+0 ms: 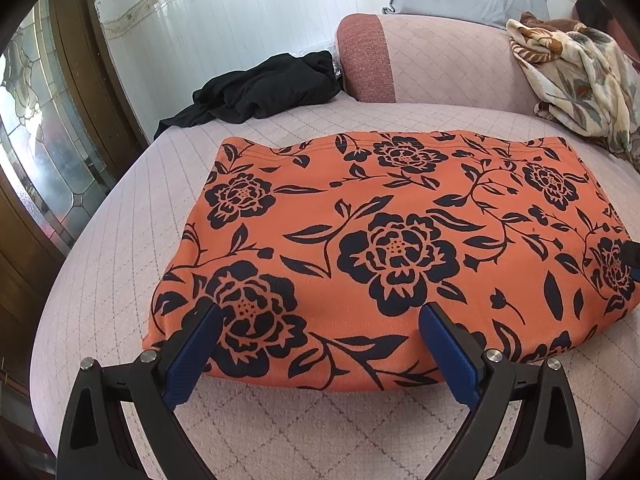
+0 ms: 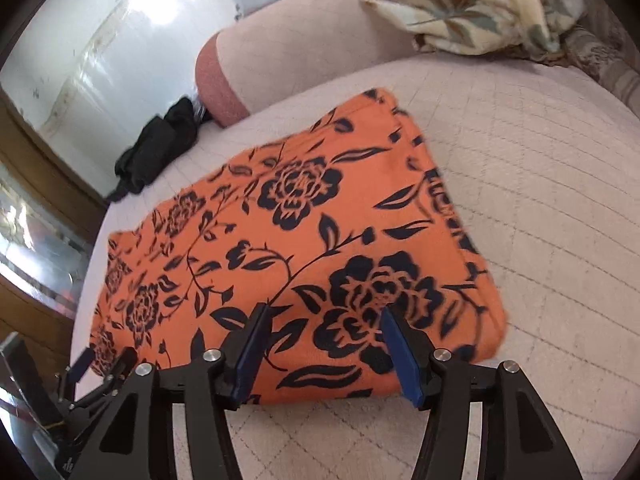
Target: Fold small clothes
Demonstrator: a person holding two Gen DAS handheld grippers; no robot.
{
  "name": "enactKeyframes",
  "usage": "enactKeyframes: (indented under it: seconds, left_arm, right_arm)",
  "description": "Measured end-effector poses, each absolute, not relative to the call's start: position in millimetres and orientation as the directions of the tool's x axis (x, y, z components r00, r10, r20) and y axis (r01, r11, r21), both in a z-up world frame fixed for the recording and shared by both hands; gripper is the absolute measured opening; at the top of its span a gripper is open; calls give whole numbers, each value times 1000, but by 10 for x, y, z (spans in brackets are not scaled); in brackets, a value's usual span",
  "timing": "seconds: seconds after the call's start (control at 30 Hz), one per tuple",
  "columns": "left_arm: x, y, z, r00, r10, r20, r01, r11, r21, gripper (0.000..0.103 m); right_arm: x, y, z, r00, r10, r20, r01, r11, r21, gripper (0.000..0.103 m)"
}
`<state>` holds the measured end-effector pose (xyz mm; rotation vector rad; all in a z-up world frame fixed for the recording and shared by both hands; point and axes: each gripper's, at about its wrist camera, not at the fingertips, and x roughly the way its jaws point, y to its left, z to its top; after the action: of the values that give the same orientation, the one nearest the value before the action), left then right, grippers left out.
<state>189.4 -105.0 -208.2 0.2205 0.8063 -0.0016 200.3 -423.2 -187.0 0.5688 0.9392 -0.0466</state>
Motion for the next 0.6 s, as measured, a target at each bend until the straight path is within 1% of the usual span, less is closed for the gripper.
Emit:
enactKeyframes:
  seconds: [0.1,0.17,0.2,0.37,0.43,0.53,0.6]
  left_arm:
    - [1893,-1057,-2090,693,86,-716,86,976,200,98]
    - [1904,-1045,-2097,686,82,-723,86,977,193,98]
    - [1913,-1023,-2101,678,75,-731,84,980,179,98]
    - [1950,-757,-2092,627,32,-779,38,997,72,98]
    - [1941,-602,-2089,601,13,-799,15,1000,27,98]
    - [1922,-350,-2116,545,-56,-836,-12,997,-75,98]
    - [1918,-176,-2175,497,-109,-861,-48,987,-153,98]
  right_arm:
    - [1922,-4392,-1952,583,186,-791,332,834,440,61]
    - [1968,-4461,-2100,541,235,-808,329,825,460,61]
    - [1959,-4482,-2088,551,241,-799,324,820,471,61]
    - [1748,-4591,-1922,605,265,-751,331,775,539,61]
    - [1704,-4633,-1911,610,296,-735,337,743,578,61]
    - [1626,-4668,-1917,623,344,-703,341,688,640,65]
    - [1561,-4671,-1971,622,385,-682,357,635,685,65]
